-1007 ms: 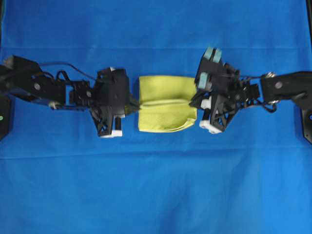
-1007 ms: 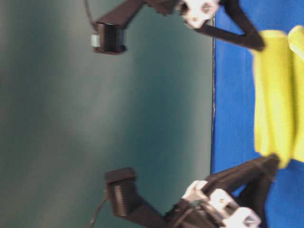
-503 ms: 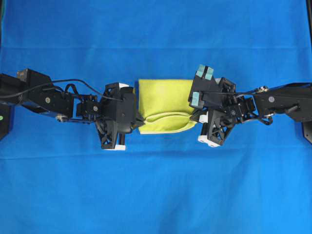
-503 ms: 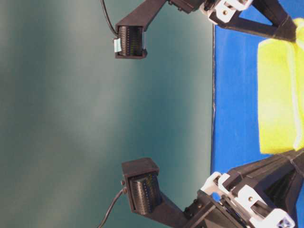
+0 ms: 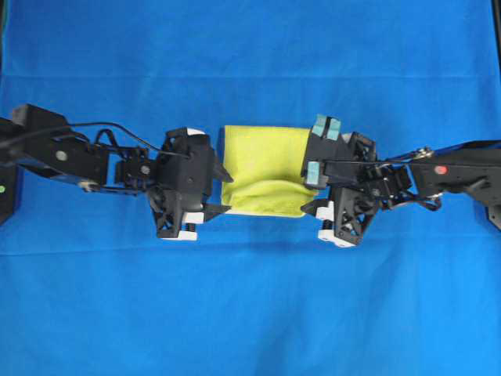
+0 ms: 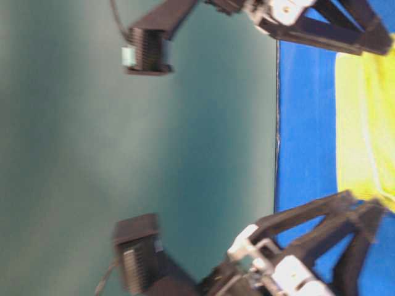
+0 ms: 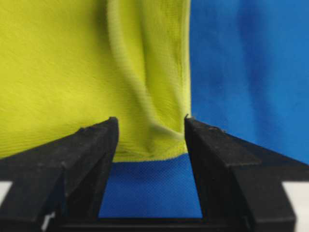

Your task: Fold the yellow towel.

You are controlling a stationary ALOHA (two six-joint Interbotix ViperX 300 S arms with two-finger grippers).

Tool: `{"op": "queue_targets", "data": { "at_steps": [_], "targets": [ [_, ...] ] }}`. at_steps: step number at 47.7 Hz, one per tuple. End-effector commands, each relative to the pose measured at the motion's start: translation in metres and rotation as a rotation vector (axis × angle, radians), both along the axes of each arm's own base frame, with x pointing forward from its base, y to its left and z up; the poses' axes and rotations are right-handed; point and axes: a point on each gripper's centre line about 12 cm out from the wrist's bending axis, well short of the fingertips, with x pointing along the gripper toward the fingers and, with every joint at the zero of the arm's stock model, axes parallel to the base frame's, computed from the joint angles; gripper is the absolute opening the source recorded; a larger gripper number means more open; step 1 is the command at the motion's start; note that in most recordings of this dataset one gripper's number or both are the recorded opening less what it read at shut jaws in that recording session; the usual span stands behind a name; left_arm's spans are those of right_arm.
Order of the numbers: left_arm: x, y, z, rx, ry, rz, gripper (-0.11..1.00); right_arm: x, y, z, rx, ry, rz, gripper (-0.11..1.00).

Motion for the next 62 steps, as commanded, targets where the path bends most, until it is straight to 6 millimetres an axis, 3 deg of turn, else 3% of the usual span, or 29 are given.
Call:
{"op": "queue_targets", "data": {
  "at_steps": [1,15,37,48,62],
  "targets": [
    [-0.006,-0.002,0.028,-0.002,-0.051,-0.005,0.52,0.000,0.002,0.029,-0.005,-0.059,0.000,0.54],
    [-0.043,0.000,0.076,-0.009,-0.156,-0.005,0.51,-0.033,-0.001,0.082,-0.050,-0.151,0.000,0.54],
    [-0.144,0.003,0.104,-0.028,-0.364,0.000,0.51,-0.113,-0.014,0.122,-0.102,-0.402,0.025,0.54],
    [-0.187,0.005,0.096,-0.031,-0.401,-0.001,0.51,-0.151,-0.027,0.111,-0.124,-0.493,-0.009,0.54],
    [-0.212,0.005,0.079,-0.036,-0.399,-0.001,0.48,-0.183,-0.035,0.070,-0.121,-0.590,-0.035,0.54]
  ]
}}
